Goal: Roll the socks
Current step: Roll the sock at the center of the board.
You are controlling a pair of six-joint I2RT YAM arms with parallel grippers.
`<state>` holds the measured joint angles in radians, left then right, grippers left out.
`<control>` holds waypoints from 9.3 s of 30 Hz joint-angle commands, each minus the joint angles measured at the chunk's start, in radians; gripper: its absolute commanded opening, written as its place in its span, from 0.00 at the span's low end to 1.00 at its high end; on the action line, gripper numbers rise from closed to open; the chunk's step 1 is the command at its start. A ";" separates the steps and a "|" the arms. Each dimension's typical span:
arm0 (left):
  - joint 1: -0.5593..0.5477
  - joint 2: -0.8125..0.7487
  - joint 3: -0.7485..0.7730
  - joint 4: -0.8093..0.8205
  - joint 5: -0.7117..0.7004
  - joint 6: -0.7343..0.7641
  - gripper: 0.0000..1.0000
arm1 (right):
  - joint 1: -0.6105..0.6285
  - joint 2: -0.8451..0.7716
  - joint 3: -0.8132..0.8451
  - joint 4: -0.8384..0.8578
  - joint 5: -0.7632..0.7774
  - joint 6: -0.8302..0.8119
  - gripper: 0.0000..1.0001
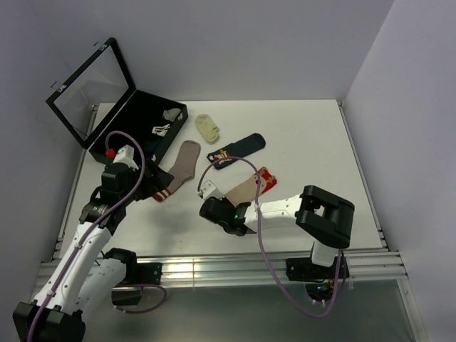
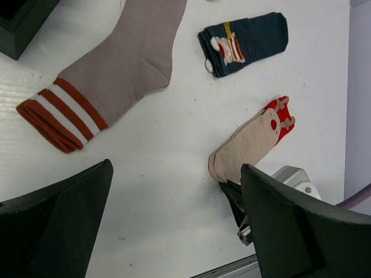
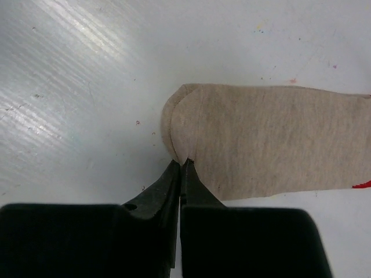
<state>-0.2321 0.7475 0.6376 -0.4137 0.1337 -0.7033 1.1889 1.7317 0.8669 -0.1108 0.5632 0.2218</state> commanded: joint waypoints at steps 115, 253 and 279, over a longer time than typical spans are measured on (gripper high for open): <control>-0.498 0.868 -0.009 0.553 -0.022 -0.223 0.55 | -0.617 -0.074 -0.442 0.719 -1.000 0.642 0.00; -0.500 0.989 0.178 0.372 0.052 -0.226 0.01 | -0.626 -0.174 -0.533 0.780 -1.007 0.621 0.36; -0.498 1.063 0.410 0.110 -0.025 -0.168 0.00 | -0.115 -0.258 -0.221 0.252 -0.178 0.163 0.41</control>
<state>-0.7280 1.7962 1.0275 -0.2684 0.1516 -0.8928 1.0595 1.4532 0.6094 0.1242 0.2863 0.4076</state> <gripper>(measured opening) 0.037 0.415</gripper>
